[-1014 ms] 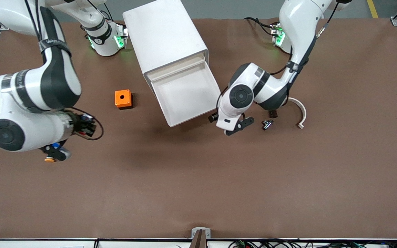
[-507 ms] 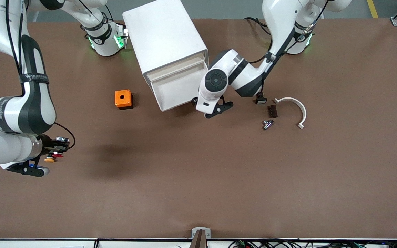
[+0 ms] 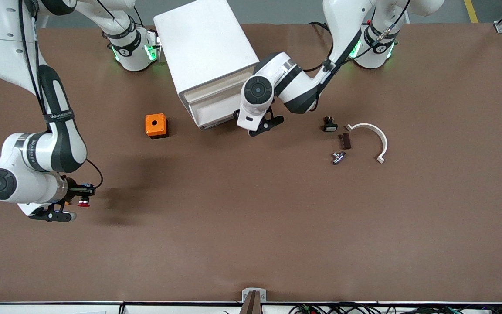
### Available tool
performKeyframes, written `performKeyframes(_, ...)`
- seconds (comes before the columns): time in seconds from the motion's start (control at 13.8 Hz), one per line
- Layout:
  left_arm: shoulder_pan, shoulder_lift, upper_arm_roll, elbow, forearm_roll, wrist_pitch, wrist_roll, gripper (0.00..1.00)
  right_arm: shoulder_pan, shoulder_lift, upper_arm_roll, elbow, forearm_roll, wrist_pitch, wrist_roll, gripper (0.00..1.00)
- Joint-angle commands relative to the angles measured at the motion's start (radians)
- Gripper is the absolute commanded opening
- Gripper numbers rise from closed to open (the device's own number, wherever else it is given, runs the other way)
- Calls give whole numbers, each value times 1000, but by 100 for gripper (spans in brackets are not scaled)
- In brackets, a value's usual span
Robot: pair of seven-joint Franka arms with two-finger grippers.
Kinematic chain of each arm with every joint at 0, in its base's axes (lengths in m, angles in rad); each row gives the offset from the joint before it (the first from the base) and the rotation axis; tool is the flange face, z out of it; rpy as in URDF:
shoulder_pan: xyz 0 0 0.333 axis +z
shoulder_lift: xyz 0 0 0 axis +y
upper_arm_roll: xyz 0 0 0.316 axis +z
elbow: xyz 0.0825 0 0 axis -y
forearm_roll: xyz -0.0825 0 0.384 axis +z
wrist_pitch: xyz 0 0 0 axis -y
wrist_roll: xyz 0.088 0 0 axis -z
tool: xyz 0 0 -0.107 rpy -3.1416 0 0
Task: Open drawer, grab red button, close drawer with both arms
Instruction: 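Carry the red button out while the left gripper pushes the drawer, then lower the red button beside the yellow button while the left gripper shuts drawer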
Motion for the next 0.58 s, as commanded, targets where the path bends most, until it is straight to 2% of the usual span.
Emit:
performKeyframes(0.0, -59, 8, -11, 19, -38, 36, -39, 100, -25, -1, 18, -60, -21, 67, -43, 20)
performKeyframes(0.14, -85, 21, -11, 25, -38, 45, -47, 100, -30, -1, 13, -105, -21, 135, -43, 21)
performKeyframes(0.51, -119, 33, -11, 23, -38, 103, -81, 100, -27, 17, 9, -120, -21, 165, -22, 21)
